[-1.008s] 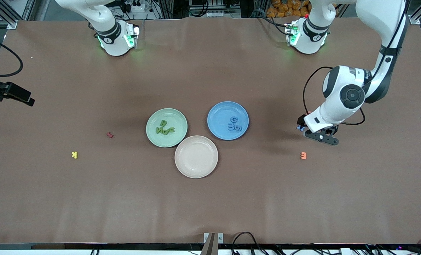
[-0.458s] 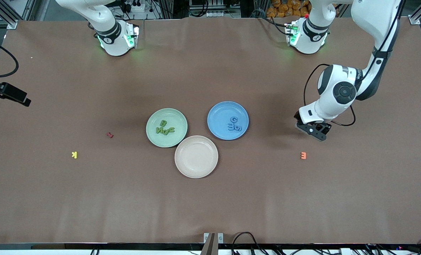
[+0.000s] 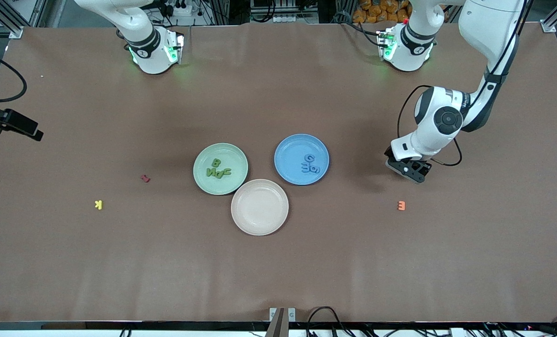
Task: Sort letters by color into matching plates
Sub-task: 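Lower the left gripper onto the blue x and close on it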
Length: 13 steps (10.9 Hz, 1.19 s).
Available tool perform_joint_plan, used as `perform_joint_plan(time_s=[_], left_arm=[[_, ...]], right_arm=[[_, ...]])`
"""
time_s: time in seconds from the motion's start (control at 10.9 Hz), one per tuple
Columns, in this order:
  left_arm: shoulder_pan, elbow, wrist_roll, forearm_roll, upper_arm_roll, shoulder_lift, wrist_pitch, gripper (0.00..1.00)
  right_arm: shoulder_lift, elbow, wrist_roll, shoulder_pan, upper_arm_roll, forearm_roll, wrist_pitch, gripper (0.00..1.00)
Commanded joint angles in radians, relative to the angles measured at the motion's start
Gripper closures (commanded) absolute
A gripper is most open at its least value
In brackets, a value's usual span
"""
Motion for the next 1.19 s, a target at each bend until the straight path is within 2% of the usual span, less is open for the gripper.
perform_joint_plan(time_s=[0.0,0.37,0.64,0.73,0.92,1.1], left_arm=[[0.003,-0.013,0.038,-0.032,-0.002,0.001,0.027,0.00],[0.009,-0.023,0.038,-0.035,-0.002,0.026,0.067,0.01],[0.009,-0.024,0.038,-0.035,-0.001,0.027,0.067,0.12],[0.009,-0.024,0.038,-0.035,-0.001,0.035,0.067,0.21],[0.009,-0.023,0.038,-0.035,-0.001,0.046,0.067,0.23],[0.009,-0.023,0.037,-0.035,-0.001,0.047,0.067,0.30]], right_arm=[[-0.014,-0.013,-0.002,-0.018,0.026,-0.019,0.007,0.00],[-0.008,-0.013,-0.001,-0.017,0.026,-0.019,0.007,0.00],[-0.007,-0.015,-0.001,-0.015,0.026,-0.019,0.011,0.00],[-0.007,-0.015,0.001,-0.015,0.026,-0.019,0.011,0.00],[-0.007,-0.015,0.004,-0.015,0.024,-0.019,0.011,0.00],[-0.005,-0.018,0.005,-0.014,0.026,-0.019,0.009,0.00]])
